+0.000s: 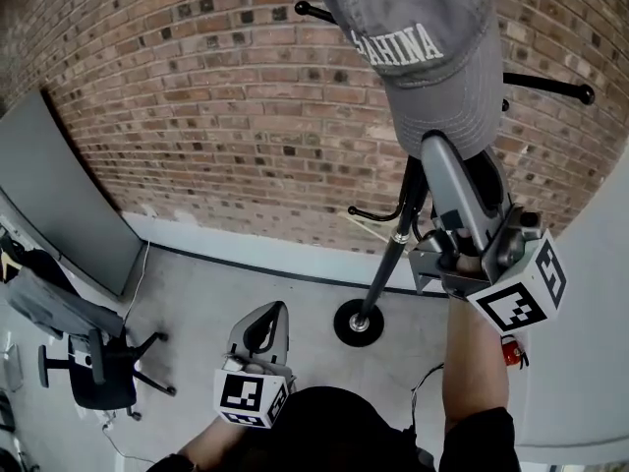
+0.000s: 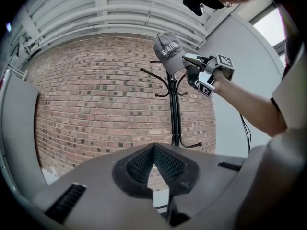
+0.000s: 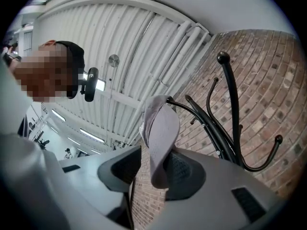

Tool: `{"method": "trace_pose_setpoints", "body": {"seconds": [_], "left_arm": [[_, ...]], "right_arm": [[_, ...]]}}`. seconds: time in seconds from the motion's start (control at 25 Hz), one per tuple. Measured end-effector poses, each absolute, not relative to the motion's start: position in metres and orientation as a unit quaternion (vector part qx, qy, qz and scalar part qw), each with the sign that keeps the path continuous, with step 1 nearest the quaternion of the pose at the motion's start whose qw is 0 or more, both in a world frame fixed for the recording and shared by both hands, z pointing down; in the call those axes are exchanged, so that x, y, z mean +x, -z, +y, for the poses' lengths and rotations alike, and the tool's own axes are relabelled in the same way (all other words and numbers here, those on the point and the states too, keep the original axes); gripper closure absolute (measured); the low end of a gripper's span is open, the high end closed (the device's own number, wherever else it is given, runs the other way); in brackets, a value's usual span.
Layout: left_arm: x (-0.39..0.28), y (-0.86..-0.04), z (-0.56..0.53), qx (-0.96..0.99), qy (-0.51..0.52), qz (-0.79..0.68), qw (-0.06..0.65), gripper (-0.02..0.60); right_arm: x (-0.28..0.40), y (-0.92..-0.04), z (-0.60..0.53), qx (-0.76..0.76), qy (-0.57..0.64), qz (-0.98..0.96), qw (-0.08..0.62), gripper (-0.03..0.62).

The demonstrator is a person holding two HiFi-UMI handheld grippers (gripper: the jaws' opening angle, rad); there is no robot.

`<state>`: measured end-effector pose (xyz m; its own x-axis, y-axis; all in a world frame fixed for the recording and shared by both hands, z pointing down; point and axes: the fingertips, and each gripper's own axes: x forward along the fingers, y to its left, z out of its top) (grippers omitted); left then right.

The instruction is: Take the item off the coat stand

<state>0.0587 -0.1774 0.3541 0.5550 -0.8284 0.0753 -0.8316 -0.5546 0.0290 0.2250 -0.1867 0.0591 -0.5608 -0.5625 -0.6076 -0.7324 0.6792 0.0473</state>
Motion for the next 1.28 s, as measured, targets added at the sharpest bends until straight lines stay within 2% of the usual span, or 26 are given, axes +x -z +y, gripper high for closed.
{"method": "trace_pose_setpoints", "body": {"seconds": [0.16, 0.2, 0.28, 0.64, 0.92, 1.12, 1.28], "left_arm": [[0.058, -0.362, -0.165, 0.866, -0.034, -0.497, 0.042, 0.557], [0.059, -0.364, -0.162, 0.863, -0.036, -0.502, 0.044, 0.557], [0.058, -0.369, -0.155, 0.857, -0.039, -0.511, 0.049, 0.557], [0.02, -0.36, -0.147, 0.842, -0.031, -0.537, 0.043, 0.557], [-0.039, -0.356, -0.141, 0.821, -0.023, -0.569, 0.045, 0.557], [-0.074, -0.362, -0.131, 0.813, -0.02, -0.579, 0.049, 0.557], [-0.092, -0.379, -0.126, 0.812, -0.031, -0.579, 0.066, 0.557]], "right_arm": [[0.219, -0.051, -0.188, -0.364, -0.166, 0.875, 0.271, 0.468], [0.219, -0.05, -0.186, -0.361, -0.171, 0.876, 0.271, 0.522], [0.218, -0.048, -0.181, -0.35, -0.175, 0.878, 0.274, 0.558], [0.207, 0.002, -0.164, -0.323, -0.2, 0.868, 0.319, 0.563], [0.156, 0.048, -0.15, -0.292, -0.24, 0.865, 0.329, 0.563], [0.108, 0.026, -0.146, -0.278, -0.226, 0.882, 0.306, 0.563], [0.085, -0.035, -0.16, -0.278, -0.144, 0.905, 0.289, 0.564]]}}
